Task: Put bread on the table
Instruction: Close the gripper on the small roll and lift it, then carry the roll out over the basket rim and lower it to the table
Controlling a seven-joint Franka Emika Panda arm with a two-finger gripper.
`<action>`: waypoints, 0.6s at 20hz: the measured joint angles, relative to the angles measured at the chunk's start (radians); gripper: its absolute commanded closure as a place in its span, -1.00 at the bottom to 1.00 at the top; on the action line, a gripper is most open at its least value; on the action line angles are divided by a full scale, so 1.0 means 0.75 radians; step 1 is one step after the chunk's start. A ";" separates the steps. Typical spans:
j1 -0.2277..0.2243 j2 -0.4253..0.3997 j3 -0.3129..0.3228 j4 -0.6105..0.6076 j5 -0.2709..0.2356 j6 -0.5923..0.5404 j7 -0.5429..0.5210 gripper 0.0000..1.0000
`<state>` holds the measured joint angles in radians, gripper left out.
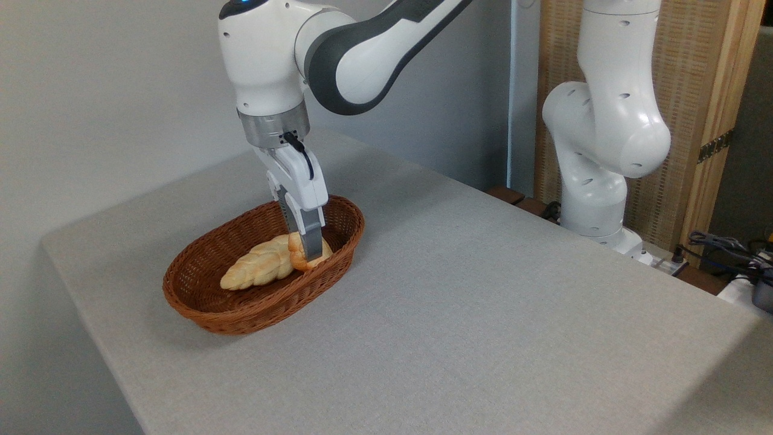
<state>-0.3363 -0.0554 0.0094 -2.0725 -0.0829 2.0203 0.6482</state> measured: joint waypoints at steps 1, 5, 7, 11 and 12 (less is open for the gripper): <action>0.000 0.000 0.000 0.000 0.000 0.000 0.000 0.23; 0.001 -0.018 0.019 0.035 -0.055 0.003 0.000 0.23; 0.003 -0.035 0.076 0.115 -0.130 -0.020 -0.001 0.23; 0.005 -0.053 0.185 0.250 -0.153 -0.100 0.001 0.19; 0.005 -0.053 0.224 0.276 -0.153 -0.100 0.011 0.09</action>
<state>-0.3324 -0.0953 0.1778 -1.8657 -0.1974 1.9452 0.6563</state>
